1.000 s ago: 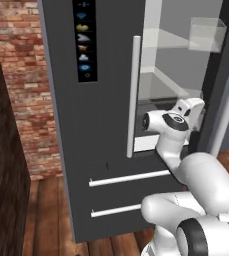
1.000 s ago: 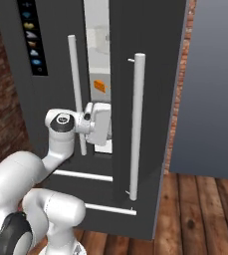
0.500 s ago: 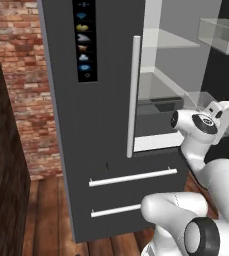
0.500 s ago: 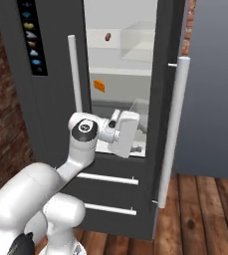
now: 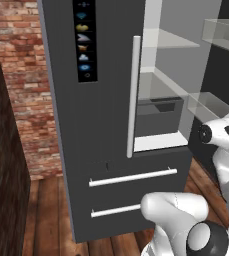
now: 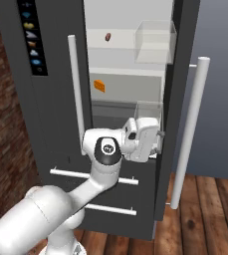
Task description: Retrieve the sausage and cheese from the fridge and place them on the cutting board on the counter.
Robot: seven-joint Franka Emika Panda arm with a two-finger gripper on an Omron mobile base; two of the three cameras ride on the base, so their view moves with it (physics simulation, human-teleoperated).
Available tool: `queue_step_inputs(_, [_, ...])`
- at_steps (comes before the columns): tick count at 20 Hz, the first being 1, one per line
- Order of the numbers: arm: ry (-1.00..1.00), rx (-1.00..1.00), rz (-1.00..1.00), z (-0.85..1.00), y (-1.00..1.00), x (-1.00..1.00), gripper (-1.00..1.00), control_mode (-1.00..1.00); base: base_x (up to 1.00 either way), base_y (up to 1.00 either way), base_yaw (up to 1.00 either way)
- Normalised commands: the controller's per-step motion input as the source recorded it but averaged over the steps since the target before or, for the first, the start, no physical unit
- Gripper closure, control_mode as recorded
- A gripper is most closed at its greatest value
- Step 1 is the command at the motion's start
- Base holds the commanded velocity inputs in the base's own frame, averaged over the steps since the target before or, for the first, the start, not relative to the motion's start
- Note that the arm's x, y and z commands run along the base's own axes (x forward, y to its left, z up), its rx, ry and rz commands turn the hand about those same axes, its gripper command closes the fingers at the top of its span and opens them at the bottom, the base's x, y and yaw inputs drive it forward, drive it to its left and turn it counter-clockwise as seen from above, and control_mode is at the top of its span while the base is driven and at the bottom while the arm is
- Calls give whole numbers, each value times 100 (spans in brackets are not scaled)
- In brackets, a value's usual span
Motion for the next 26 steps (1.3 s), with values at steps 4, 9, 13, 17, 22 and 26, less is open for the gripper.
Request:
queue_step_inputs(4, [-33, 5, -4, 61, 25, -100, -100, -100, 0, 0, 0])
queue_step_inputs(9, [-21, 14, -8, 58, 87, -100, -100, -100, 0, 0, 0])
queue_step_inputs(13, [-13, 17, -7, 37, 100, -91, -100, -100, 0, 0, 0])
queue_step_inputs(17, [-13, 30, 1, 21, 100, -32, -100, -100, 0, 0, 0])
queue_step_inputs(22, [-8, 42, 18, 28, 91, -15, -100, -100, 0, 0, 0])
queue_step_inputs(26, [-12, 41, 33, 2, 87, -21, -100, -100, 0, 0, 0])
